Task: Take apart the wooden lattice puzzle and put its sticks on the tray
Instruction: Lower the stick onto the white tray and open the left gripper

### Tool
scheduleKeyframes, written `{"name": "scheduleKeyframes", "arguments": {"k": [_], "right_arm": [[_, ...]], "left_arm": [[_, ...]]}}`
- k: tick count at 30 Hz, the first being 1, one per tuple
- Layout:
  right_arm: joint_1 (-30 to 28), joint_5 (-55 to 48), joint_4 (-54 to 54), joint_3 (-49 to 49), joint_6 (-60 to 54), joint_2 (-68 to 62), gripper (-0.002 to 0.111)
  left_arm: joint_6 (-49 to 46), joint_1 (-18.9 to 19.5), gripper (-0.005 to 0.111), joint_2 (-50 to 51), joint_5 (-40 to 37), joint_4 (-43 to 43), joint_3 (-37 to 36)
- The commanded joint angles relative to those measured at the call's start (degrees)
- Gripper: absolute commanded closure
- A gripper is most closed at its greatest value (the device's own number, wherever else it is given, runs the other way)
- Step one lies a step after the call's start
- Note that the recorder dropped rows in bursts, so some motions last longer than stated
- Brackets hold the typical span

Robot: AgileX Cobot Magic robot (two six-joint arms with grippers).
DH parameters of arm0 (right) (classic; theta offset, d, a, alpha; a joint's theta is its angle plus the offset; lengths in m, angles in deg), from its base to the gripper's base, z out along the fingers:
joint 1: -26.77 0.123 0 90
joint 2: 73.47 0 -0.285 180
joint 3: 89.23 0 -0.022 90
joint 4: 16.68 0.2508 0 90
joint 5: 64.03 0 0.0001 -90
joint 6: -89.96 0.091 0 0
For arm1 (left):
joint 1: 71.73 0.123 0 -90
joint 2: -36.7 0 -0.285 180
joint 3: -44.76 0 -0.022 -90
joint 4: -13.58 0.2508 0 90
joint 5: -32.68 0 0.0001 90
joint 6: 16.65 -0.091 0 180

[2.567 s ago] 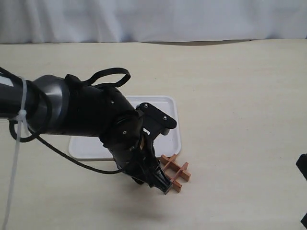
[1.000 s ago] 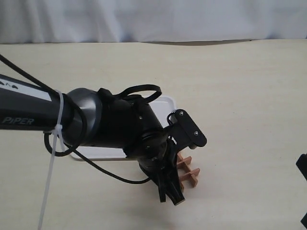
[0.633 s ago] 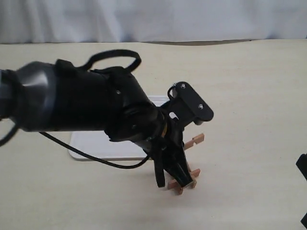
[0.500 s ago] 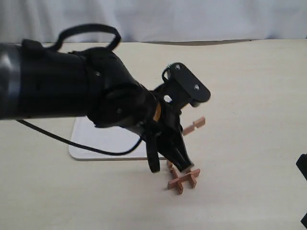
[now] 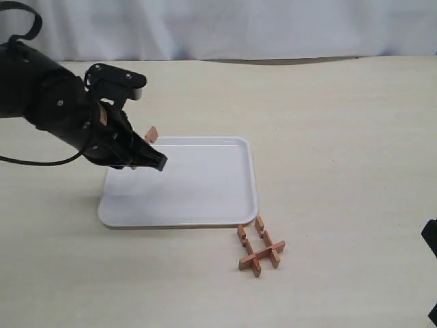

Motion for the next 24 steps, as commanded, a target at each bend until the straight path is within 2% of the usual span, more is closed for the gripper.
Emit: {"name": "scheduleKeyframes", "arguments": {"k": [1, 5, 12, 16, 20, 22, 24], "right_arm": [[0.00, -0.04, -0.11, 0.09, -0.41, 0.22, 0.104], [0.00, -0.04, -0.11, 0.09, -0.41, 0.22, 0.104], [0.00, -0.04, -0.11, 0.09, -0.41, 0.22, 0.104], [0.00, -0.04, -0.11, 0.09, -0.41, 0.22, 0.104], [0.00, -0.04, -0.11, 0.09, -0.41, 0.22, 0.104], [0.00, -0.04, -0.11, 0.09, -0.41, 0.22, 0.104], [0.00, -0.04, -0.11, 0.09, -0.41, 0.22, 0.104]], "left_arm": [[1.16, 1.13, 0.107, -0.29, 4.65, -0.35, -3.09], [1.59, 1.00, 0.107, -0.29, 7.39, -0.72, -3.77], [1.59, 0.77, 0.103, -0.29, 7.19, -0.18, -3.77], [1.59, 0.77, 0.086, -0.29, 7.19, -0.18, -3.77], [1.59, 0.77, 0.059, -0.29, 6.10, -0.18, -3.77], [1.59, 0.65, 0.048, -0.39, 4.22, -0.70, -3.41], [0.86, -0.02, 0.041, -0.76, -0.27, -0.71, -1.88]]}}
